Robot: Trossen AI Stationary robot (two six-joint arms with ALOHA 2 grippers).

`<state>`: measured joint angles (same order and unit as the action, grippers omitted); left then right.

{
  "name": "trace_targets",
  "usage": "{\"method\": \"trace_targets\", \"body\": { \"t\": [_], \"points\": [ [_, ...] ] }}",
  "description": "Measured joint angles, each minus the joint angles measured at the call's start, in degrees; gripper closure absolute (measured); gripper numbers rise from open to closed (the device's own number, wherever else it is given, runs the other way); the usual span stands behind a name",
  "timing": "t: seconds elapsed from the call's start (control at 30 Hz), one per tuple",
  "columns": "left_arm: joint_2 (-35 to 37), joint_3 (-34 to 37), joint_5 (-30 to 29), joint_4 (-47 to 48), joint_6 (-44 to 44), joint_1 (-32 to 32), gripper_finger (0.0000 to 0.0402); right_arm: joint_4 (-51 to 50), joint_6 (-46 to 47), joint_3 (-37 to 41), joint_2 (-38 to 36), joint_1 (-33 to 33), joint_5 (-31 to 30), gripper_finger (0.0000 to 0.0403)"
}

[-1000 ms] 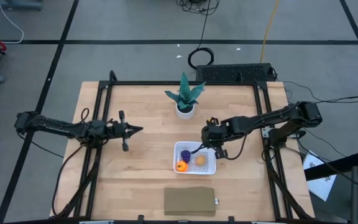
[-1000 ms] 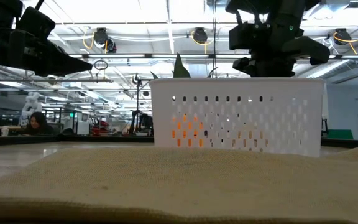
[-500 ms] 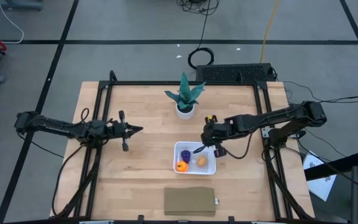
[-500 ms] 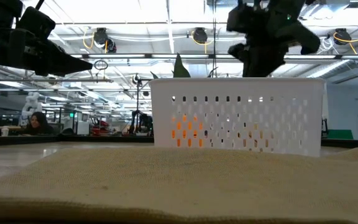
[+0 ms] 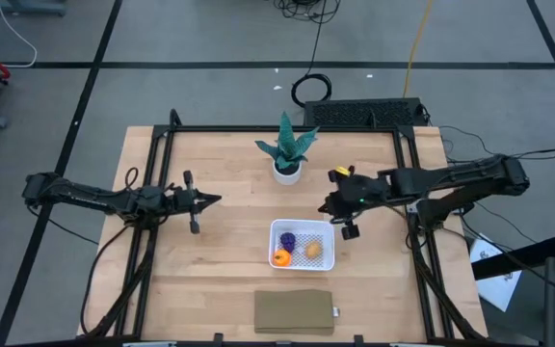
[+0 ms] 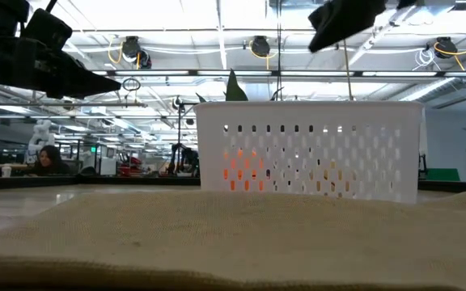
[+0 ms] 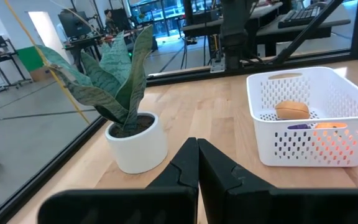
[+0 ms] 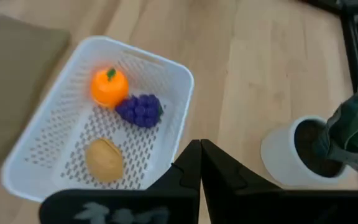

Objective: Pick and placing Produce into tupperware
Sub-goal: Return to Home Position

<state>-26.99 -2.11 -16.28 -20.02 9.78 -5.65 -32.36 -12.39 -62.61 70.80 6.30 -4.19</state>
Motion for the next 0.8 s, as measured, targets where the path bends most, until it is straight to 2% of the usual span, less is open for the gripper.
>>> {"method": "trace_targets", "body": {
  "t": [0.27, 0.63, 0.8],
  "points": [
    [0.1, 0.0, -0.5, -1.9, 1.9, -0.7, 0.0401, 1.1, 1.8, 2.0, -8.3, 1.9, 0.0, 0.0403],
    [0.1, 0.0, -1.4, -2.3, 1.4, -2.2, 0.0401, 8.7, 14.6, 19.6, -29.4, -0.3, -0.5, 0.0403],
    [0.1, 0.0, -5.5, -2.7, -2.1, -1.0, 0.0401, 10.6, 17.6, 25.1, -37.4, -0.3, -0.3, 0.0403]
  ]
}}
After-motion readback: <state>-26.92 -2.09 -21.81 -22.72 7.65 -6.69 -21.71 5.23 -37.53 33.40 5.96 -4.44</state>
